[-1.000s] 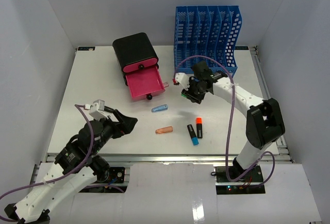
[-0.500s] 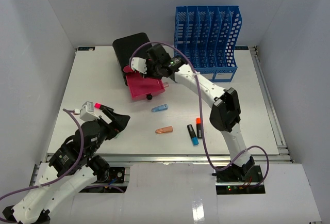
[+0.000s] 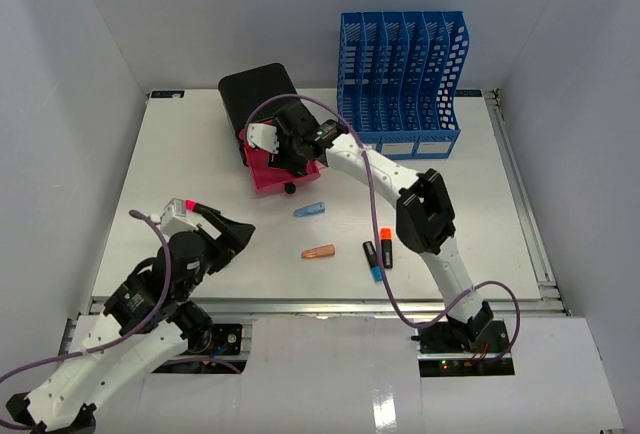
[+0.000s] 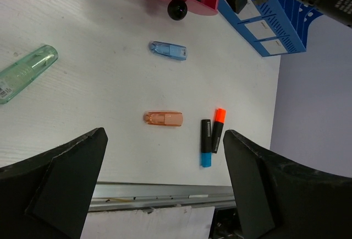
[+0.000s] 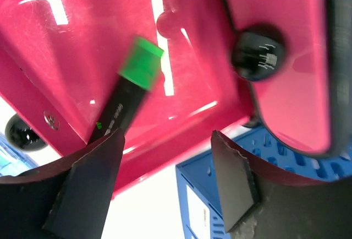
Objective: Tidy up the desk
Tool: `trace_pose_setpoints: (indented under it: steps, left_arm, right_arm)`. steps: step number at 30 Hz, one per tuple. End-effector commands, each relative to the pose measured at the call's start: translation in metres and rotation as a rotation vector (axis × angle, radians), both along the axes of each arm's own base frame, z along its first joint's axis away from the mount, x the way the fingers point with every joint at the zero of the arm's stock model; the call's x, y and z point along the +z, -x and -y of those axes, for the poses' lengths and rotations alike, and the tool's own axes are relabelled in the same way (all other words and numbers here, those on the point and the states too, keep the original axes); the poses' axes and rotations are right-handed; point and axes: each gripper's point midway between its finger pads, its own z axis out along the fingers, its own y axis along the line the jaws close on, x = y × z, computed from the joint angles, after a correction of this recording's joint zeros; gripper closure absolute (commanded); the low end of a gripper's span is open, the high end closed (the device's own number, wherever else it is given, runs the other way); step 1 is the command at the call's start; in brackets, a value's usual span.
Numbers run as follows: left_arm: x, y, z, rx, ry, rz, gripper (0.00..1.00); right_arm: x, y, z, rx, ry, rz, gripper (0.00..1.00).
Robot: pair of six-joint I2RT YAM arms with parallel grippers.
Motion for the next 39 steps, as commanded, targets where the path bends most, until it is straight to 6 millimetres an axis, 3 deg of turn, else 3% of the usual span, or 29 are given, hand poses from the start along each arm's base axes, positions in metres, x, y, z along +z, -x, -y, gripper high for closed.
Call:
trace_pose_setpoints:
  steps: [1, 4, 6, 7, 8, 9, 12, 13, 16, 19, 23, 27, 29, 39]
  left_arm:
    - [-0.006, -0.018, 0.006, 0.045, -0.019, -0.016, 0.02]
    - [-0.008, -0.033, 0.009, 0.056, -0.106, -0.022, 0.04]
    - [-0.008, -0.051, 0.008, 0.076, -0.178, -0.031, 0.05]
    - [-0.011, -0.06, 0.009, 0.063, -0.232, -0.048, 0.05]
    - [-0.011, -0.073, 0.004, 0.068, -0.206, -0.066, 0.05]
    - [-0.018, -0.084, 0.001, 0.051, -0.225, -0.089, 0.05]
    - [-0.022, -0.114, -0.025, 0.085, -0.158, -0.113, 0.07]
    - [-0.028, -0.126, -0.043, 0.129, -0.163, -0.141, 0.07]
    - [-0.043, -0.143, -0.07, 0.185, -0.18, -0.246, 0.05]
    - [-0.059, -0.159, -0.098, 0.273, -0.238, -0.37, 0.04]
    - [-0.076, -0.172, -0.111, 0.306, -0.283, -0.451, 0.05]
    - [-0.105, -0.176, -0.133, 0.374, -0.298, -0.607, 0.07]
    - [-0.12, -0.179, -0.135, 0.374, -0.299, -0.652, 0.09]
    - [-0.157, -0.174, -0.138, 0.407, -0.301, -0.763, 0.15]
  right_arm:
    - [0.09, 0.004, 0.005, -0.021, -0.175, 0.085, 0.26]
    - [0.141, 0.021, 0.023, -0.011, -0.312, 0.035, 0.27]
    - [0.144, 0.036, 0.05, -0.006, -0.373, -0.076, 0.28]
    - [0.159, 0.045, 0.066, 0.014, -0.434, -0.129, 0.3]
    - [0.134, 0.045, 0.093, -0.018, -0.43, -0.216, 0.3]
    - [0.145, 0.065, 0.104, 0.036, -0.493, -0.269, 0.31]
    - [0.103, 0.097, 0.147, 0.032, -0.514, -0.414, 0.31]
    - [0.11, 0.113, 0.158, 0.06, -0.535, -0.386, 0.31]
    - [0.072, 0.146, 0.19, 0.014, -0.539, -0.371, 0.27]
    - [0.061, 0.164, 0.205, -0.011, -0.607, -0.371, 0.25]
    - [0.071, 0.156, 0.228, -0.062, -0.663, -0.35, 0.24]
    - [0.068, 0.158, 0.235, -0.072, -0.691, -0.377, 0.24]
    - [0.066, 0.157, 0.238, -0.082, -0.69, -0.374, 0.24]
    - [0.061, 0.151, 0.246, -0.117, -0.695, -0.379, 0.24]
